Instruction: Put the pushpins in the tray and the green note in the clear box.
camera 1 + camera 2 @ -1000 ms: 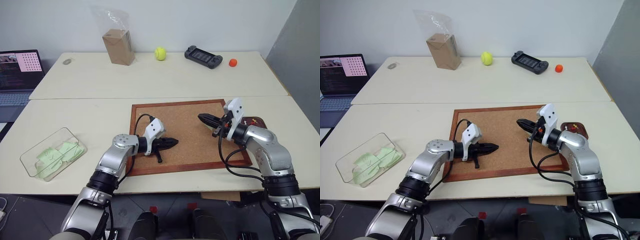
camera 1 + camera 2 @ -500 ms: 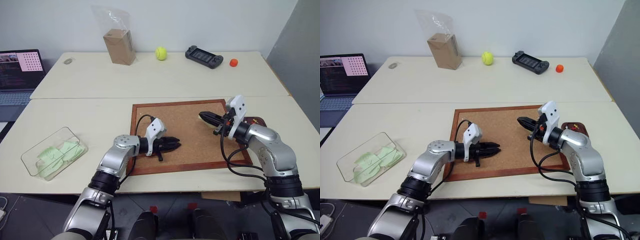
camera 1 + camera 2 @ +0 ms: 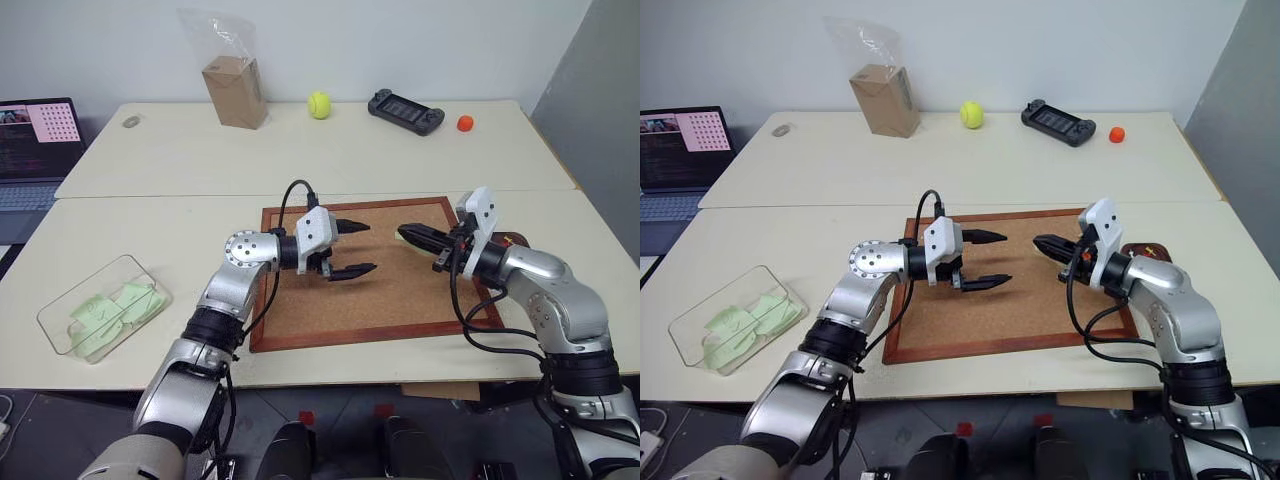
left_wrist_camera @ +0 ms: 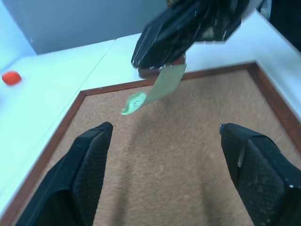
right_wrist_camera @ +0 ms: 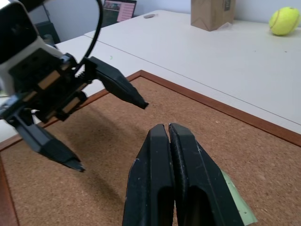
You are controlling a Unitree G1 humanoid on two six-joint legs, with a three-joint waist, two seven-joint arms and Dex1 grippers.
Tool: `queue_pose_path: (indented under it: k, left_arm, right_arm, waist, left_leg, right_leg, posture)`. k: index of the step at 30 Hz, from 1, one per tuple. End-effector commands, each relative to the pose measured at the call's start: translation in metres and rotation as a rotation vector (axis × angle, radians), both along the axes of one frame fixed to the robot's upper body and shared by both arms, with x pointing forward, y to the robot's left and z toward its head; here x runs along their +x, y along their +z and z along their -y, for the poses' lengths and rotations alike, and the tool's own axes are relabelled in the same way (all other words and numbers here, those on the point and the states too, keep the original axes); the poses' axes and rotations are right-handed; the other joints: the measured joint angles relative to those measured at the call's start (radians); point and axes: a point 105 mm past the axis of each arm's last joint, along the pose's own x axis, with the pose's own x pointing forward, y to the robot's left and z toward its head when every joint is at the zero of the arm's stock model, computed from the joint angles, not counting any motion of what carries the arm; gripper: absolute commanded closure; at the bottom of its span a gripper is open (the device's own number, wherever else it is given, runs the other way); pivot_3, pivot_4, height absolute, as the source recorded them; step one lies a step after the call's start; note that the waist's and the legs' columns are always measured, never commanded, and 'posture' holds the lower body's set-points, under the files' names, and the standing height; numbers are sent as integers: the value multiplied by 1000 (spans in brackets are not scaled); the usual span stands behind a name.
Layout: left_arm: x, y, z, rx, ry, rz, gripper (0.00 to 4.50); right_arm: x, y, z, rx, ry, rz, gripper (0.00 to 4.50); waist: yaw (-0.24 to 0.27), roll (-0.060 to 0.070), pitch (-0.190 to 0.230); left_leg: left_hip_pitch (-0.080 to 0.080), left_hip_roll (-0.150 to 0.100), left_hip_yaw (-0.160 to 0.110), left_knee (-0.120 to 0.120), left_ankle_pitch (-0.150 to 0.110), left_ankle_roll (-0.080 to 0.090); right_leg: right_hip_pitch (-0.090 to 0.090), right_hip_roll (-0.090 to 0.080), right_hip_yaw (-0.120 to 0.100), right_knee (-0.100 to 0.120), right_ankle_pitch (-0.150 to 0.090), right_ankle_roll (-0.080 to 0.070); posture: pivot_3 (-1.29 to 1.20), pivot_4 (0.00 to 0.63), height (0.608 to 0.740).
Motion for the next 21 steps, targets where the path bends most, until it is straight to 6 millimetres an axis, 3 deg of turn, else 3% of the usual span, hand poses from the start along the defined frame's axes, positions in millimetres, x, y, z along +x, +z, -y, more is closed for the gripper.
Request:
queue_pose_path:
  k: [1, 15, 21]
  left_arm:
    - [2, 6, 7, -15, -42, 60, 702]
    - [-4, 7, 23, -34, -148, 19, 702]
    - [-7, 6, 24, -42, -163, 0, 1707]
  right_arm:
    - [-11, 22, -7, 39, 76, 38, 4500]
    - [-30, 19, -22, 60, 151, -7, 4500]
    - [-30, 17, -22, 58, 151, -11, 4500]
  waist:
    - [0, 0, 0]
    - [-1, 0, 0]
    - [-1, 0, 0]
  left_leg:
    - [0, 0, 0, 0, 0, 0]
    - [-2, 0, -2, 0, 0, 0]
    - [-2, 0, -2, 0, 0, 0]
  right_leg:
    - [0, 0, 0, 0, 0, 0]
    - [-1, 1, -1, 0, 0, 0]
    - [-1, 1, -2, 0, 0, 0]
  posture:
    - [0, 150, 740]
    - [0, 150, 740]
    - [0, 150, 740]
